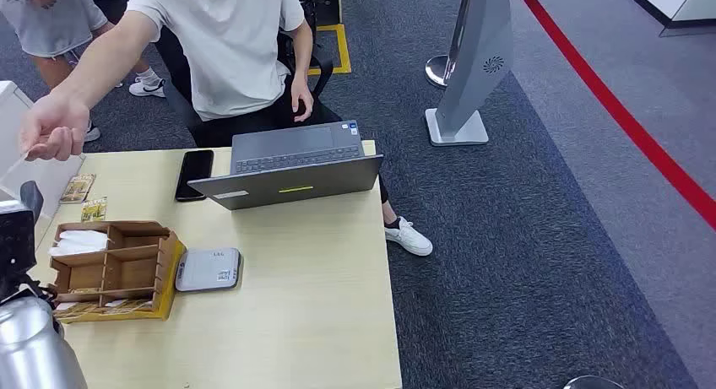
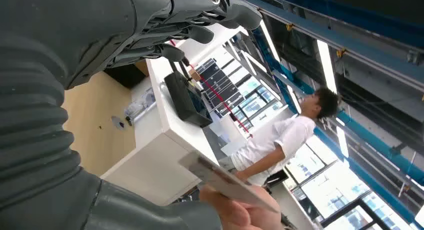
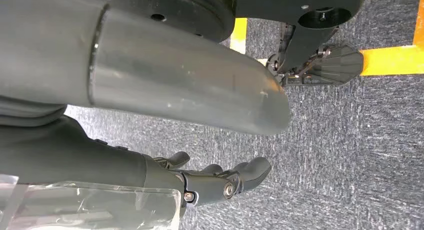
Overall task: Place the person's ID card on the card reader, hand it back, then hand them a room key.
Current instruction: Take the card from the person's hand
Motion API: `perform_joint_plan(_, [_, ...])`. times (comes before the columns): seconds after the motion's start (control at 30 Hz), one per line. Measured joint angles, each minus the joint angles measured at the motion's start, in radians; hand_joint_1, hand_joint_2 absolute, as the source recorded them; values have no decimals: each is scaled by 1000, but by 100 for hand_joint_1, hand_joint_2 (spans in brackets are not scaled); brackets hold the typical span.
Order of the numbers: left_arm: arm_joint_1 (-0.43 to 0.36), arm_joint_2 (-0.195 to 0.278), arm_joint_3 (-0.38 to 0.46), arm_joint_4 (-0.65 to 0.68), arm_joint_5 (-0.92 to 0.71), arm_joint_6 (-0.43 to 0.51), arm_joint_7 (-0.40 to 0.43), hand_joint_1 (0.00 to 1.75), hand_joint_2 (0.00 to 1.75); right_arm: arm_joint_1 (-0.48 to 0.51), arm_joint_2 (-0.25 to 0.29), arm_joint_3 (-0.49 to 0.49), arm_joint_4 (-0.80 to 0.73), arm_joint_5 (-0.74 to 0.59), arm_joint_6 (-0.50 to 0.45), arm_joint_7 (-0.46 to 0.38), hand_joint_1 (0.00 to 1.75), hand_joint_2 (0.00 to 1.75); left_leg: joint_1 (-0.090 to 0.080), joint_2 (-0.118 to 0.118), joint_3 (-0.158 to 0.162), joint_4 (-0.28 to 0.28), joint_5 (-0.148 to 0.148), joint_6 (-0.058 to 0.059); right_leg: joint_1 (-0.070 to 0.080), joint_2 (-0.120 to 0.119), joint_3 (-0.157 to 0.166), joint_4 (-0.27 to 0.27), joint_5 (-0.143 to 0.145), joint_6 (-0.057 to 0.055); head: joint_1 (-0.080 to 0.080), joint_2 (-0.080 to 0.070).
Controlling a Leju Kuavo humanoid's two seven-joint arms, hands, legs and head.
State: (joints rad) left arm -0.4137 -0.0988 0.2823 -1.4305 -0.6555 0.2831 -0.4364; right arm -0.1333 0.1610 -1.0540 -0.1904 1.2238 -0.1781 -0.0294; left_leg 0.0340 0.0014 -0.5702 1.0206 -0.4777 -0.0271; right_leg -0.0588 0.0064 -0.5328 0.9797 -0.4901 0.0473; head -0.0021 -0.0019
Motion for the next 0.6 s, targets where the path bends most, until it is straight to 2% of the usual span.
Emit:
perform_joint_plan(0.07, [-17,7,-8,20,-20,0,11,0,175,0,0,1,0,2,0,1,0,0,0,0,0,0,0,0,0,0,0,0,0,0,0,0])
perform_joint_plan(0.6, [-300,124,-157,375,-352,-5,203,0,175,-7,0,8,2,42,17,29,0,0,0,0,0,0,0,0,0,0,0,0,0,0,0,0])
